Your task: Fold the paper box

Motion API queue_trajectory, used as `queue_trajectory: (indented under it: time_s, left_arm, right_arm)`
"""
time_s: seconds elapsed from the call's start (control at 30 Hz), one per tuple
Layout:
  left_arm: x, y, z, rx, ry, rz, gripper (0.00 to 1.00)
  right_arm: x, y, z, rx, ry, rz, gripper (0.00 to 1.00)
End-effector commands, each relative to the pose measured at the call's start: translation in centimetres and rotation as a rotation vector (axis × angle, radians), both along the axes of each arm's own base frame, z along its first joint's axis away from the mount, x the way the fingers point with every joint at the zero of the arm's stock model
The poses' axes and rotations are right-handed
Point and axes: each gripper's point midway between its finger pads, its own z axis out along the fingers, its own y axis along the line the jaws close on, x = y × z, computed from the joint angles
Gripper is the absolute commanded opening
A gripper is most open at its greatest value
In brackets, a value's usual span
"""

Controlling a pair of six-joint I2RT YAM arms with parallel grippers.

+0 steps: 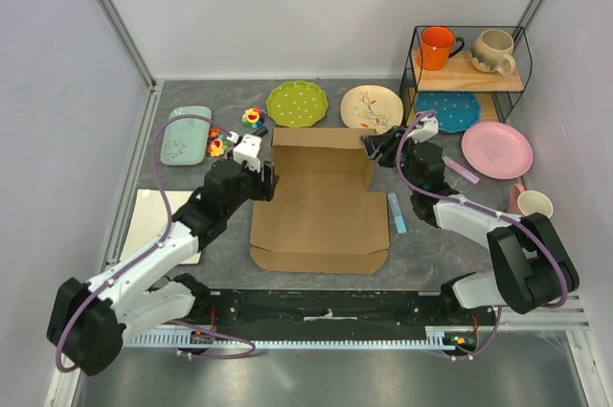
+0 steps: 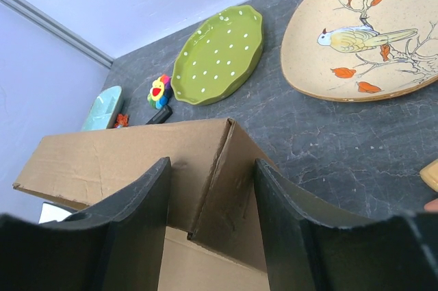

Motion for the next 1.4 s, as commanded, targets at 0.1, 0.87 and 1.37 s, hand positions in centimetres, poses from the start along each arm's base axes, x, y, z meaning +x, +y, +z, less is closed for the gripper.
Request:
queue_trajectory:
  time_s: [0.1,0.87,1.37]
  left_arm:
    - [-3.3,1.0,5.6,-0.202,-0.088,0.006,0.70]
    - [6.7,-1.3,6.8,-0.518,0.095,-0.080,0.79]
    - [6.5,-1.6,-1.8,-0.566,0.313,-0.036,0.36]
  right_arm:
    - [-2.0,-2.3,-7.6,-0.159,0.207,-0.050,0.56]
    - [-3.2,-1.9,-7.5,-0.233,0.213,-0.015,0.56]
    - [-4.4,-1.7,-8.9,-0.278,0.247,-0.008,0.55]
